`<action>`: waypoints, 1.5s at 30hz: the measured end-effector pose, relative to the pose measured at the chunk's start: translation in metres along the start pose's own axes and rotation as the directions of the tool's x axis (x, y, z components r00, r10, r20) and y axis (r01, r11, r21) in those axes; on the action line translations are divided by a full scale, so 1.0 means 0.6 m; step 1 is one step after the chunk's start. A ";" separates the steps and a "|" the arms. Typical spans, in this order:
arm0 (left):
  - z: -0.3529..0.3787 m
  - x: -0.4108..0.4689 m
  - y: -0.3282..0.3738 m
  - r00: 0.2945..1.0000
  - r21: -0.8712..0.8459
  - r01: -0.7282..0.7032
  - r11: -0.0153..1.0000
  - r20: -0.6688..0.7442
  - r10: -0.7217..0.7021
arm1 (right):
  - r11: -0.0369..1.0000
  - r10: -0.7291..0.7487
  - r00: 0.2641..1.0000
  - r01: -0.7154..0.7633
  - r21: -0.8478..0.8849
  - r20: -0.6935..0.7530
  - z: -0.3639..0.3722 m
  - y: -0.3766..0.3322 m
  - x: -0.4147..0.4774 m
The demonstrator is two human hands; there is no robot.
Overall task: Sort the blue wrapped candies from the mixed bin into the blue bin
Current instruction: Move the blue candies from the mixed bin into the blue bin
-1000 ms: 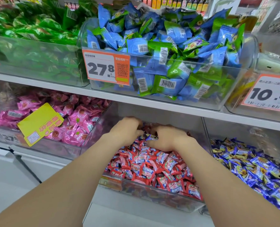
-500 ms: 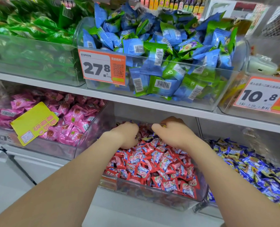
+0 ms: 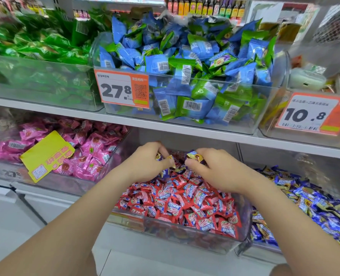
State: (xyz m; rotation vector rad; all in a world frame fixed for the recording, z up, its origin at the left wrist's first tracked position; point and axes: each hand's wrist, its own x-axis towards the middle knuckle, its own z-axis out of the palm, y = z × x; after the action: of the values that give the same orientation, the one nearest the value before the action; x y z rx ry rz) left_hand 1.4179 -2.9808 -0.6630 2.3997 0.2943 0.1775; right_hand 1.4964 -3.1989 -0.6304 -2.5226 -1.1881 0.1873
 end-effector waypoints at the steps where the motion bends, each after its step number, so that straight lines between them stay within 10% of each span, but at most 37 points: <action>1: 0.003 -0.010 0.011 1.000 -0.005 0.003 1.000 0.007 -0.003 | 0.998 -0.028 0.999 0.029 0.047 -0.016 -0.008 -0.002 -0.019; 7: 0.042 -0.062 0.103 0.992 -0.031 -0.117 0.993 0.044 0.118 | 0.933 0.137 0.989 -0.109 0.342 -0.059 -0.060 0.050 -0.142; 13: 0.123 -0.085 0.219 0.951 -0.088 -0.301 0.949 0.037 0.306 | 0.860 0.500 0.841 -0.511 0.000 -0.208 -0.043 0.211 -0.198; 25: 0.301 -0.008 0.340 0.950 0.166 -0.312 0.936 0.046 0.309 | 0.917 0.396 0.918 -0.396 0.044 0.015 -0.042 0.273 -0.263; 29: 0.316 -0.003 0.343 0.925 0.272 -0.372 0.888 0.184 0.332 | 0.890 0.456 0.848 -0.439 0.126 -0.269 -0.062 0.271 -0.277; 34: 0.261 -0.046 0.323 0.852 0.387 -0.485 0.785 0.005 0.524 | 0.882 0.462 0.763 -0.340 0.327 -0.451 -0.071 0.199 -0.259; 40: 0.129 -0.048 0.213 0.989 0.323 -0.138 0.936 0.091 0.114 | 0.942 0.216 0.928 -0.116 0.315 -0.304 -0.035 0.048 -0.195; 45: 0.039 -0.031 0.099 0.973 0.543 0.044 0.839 0.168 -0.159 | 0.992 0.085 0.979 -0.066 0.107 -0.187 0.015 0.010 -0.097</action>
State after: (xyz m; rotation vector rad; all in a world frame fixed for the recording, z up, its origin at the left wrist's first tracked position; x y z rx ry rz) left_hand 1.4142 -3.0439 -0.6417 2.9189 0.4171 -0.2409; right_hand 1.4608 -3.2447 -0.6427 -2.4365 -0.9846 0.0213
